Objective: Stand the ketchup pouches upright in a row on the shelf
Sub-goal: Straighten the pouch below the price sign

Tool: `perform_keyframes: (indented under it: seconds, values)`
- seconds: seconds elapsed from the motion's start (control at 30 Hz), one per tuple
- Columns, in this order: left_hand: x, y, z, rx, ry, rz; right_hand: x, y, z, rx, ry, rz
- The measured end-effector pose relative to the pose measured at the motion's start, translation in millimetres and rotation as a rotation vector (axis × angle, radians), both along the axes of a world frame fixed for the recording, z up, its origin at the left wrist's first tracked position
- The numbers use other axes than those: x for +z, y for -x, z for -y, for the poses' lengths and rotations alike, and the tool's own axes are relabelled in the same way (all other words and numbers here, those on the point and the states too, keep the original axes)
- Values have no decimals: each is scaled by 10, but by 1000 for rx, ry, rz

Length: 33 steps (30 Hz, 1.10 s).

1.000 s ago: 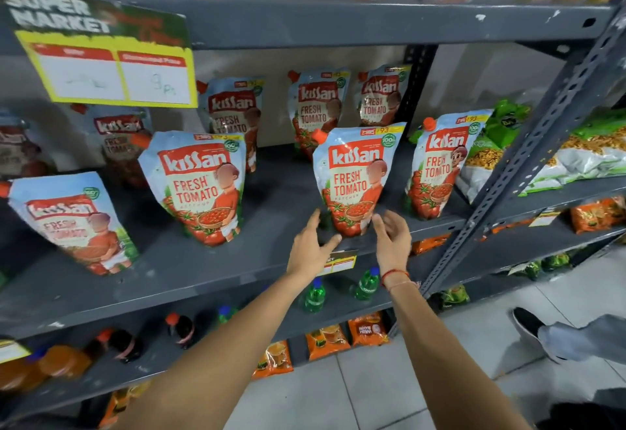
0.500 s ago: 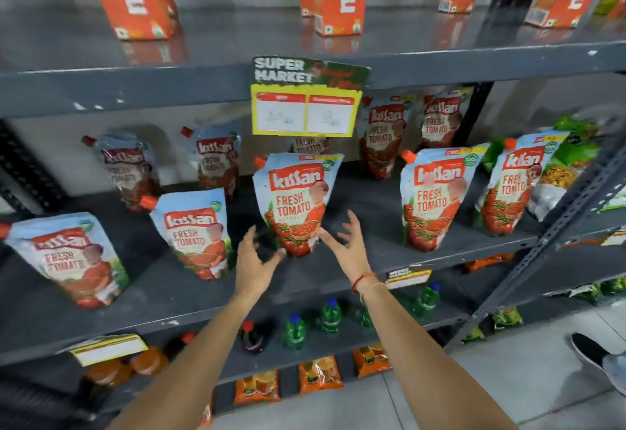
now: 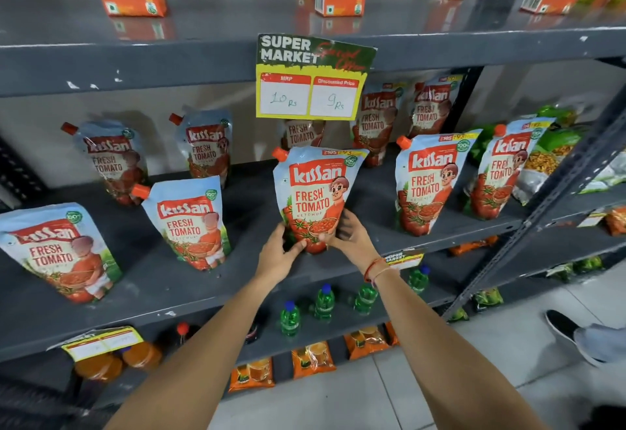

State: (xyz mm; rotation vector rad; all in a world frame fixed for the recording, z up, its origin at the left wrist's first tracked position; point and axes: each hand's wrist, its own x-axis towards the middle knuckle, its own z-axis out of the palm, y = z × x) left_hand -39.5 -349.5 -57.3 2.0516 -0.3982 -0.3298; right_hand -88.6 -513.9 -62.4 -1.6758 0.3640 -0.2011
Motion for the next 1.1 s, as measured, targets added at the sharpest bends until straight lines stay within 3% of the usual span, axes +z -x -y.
perform_keyframes:
  seconds: [0.53,0.83,1.0,1.1]
  values:
    - [-115,238,386,19,-15,39,-77,154,459,17,19,-24]
    - [-329,155,497,27,-48,45,-84,210,489,-11,-88,18]
    - [-233,227,476,-33,58,20,-96,274,359,-152,-70,41]
    - [-179,340,369,53,168,21,-121,363,117,-419,-11,127]
